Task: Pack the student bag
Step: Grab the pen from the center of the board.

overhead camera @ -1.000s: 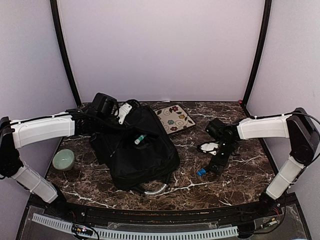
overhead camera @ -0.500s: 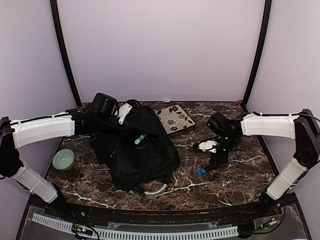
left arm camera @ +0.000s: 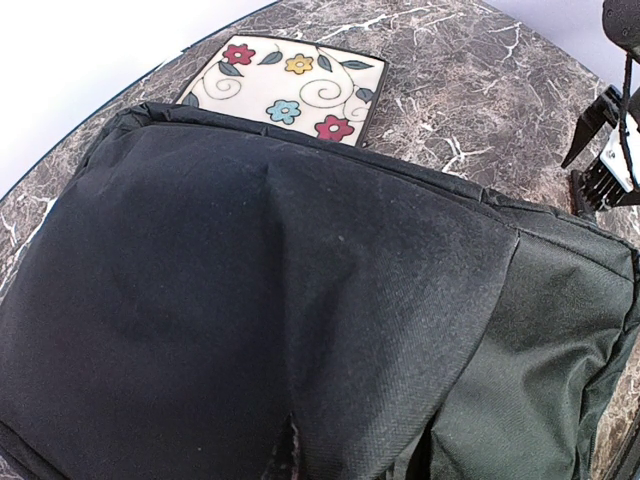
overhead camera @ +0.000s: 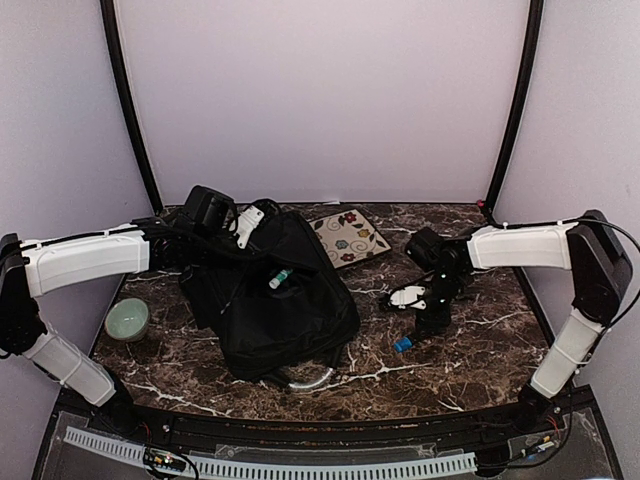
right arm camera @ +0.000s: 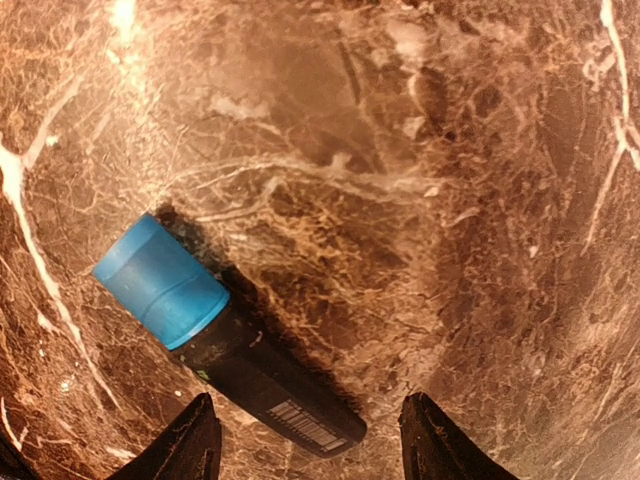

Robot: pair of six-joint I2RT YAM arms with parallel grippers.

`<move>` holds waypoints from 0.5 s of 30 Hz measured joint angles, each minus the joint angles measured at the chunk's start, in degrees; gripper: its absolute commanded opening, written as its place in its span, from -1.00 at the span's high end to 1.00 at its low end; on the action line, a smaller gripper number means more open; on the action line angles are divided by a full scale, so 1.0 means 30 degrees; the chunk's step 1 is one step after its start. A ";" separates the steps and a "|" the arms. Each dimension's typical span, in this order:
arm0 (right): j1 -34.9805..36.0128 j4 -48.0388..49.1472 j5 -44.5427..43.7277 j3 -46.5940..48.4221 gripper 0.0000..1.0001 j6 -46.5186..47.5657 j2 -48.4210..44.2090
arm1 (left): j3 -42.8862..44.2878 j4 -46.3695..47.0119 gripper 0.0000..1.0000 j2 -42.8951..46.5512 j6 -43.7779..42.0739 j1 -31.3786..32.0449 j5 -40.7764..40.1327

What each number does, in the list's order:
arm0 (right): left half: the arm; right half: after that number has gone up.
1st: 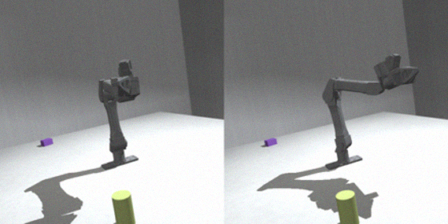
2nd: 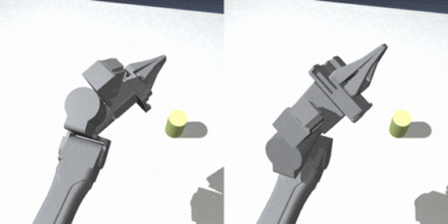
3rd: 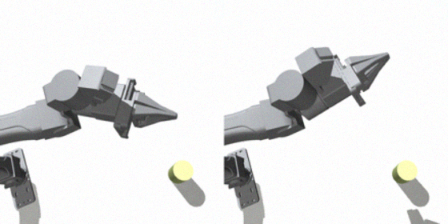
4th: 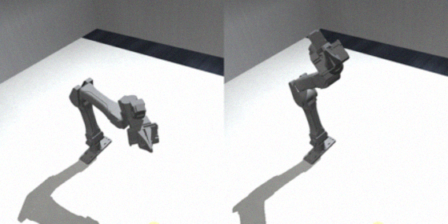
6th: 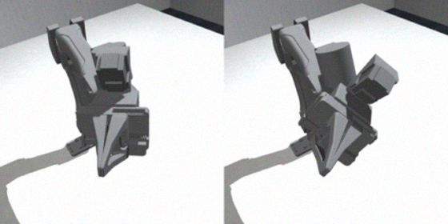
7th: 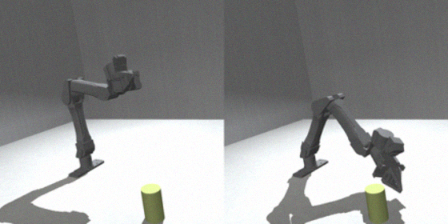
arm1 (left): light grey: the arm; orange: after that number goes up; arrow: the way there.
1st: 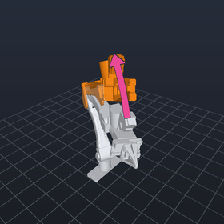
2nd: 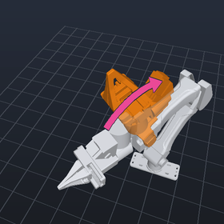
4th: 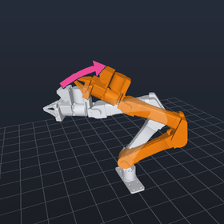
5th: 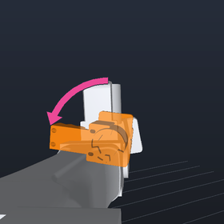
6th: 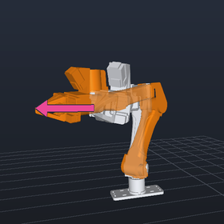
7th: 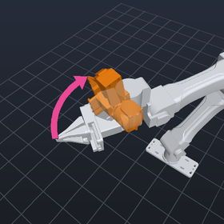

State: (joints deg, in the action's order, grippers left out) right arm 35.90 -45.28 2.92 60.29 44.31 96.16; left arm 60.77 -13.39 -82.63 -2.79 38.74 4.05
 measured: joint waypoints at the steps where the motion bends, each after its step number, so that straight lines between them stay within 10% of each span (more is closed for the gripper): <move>1: 0.0036 0.0036 0.0015 -0.0146 -0.23 0.0066 0.0007 | 0.0000 0.0000 1.00 0.0000 0.0000 0.0000 0.0007; 15: 0.0816 0.0372 -0.0415 -0.1712 0.12 -0.0080 -0.0073 | 0.0000 0.0000 1.00 0.0000 0.0000 0.0000 0.0007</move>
State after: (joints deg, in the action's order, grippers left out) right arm 38.35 -44.16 1.67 55.16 44.07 95.94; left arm 60.77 -13.39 -82.63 -2.79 38.74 4.08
